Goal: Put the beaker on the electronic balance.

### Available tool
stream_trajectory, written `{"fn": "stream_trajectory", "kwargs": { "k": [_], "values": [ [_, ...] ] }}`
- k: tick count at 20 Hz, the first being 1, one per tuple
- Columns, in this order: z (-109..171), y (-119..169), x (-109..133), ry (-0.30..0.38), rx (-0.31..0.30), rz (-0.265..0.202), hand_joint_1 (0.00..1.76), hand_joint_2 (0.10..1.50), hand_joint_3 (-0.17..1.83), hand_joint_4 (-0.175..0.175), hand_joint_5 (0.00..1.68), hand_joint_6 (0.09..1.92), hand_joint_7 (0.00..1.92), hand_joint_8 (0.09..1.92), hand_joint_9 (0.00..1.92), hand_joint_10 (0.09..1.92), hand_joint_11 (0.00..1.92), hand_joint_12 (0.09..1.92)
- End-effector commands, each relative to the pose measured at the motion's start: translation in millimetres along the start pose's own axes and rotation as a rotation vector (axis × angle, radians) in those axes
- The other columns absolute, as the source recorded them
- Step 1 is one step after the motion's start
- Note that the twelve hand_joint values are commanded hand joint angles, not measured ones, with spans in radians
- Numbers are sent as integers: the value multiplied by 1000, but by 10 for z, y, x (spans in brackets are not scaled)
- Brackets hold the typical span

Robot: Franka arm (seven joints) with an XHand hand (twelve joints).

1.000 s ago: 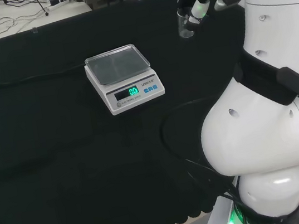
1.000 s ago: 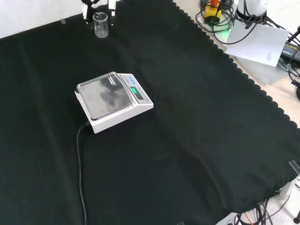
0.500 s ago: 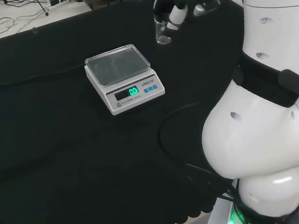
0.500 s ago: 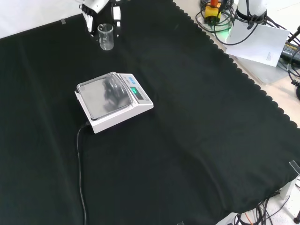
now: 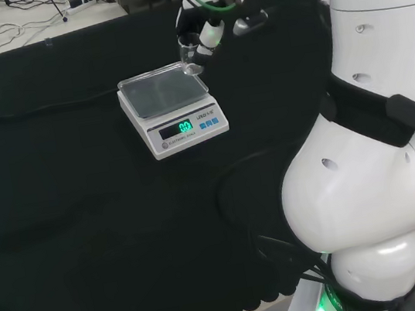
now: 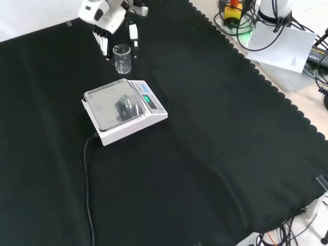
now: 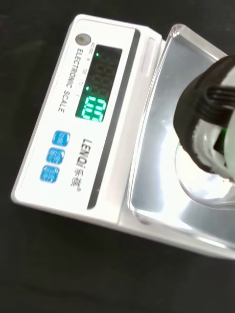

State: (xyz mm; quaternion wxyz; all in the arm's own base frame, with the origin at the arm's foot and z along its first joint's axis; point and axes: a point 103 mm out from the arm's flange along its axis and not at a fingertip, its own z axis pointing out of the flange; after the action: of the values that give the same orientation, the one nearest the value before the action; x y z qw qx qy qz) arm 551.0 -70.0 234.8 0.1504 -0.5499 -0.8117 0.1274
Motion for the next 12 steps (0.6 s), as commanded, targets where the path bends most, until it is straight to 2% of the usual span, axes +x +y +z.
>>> {"fn": "stream_trajectory", "kwargs": {
  "k": [1, 12],
  "values": [
    [86, 307, 221, -7, 22, -42, 1231, 1040, 118, 28, 1005, 981, 1047, 961, 1238, 798, 1334, 713],
    [299, 818, 191, 12, 71, -60, 1234, 1023, 141, 28, 1015, 965, 1060, 943, 1253, 787, 1345, 712]
  ]
}}
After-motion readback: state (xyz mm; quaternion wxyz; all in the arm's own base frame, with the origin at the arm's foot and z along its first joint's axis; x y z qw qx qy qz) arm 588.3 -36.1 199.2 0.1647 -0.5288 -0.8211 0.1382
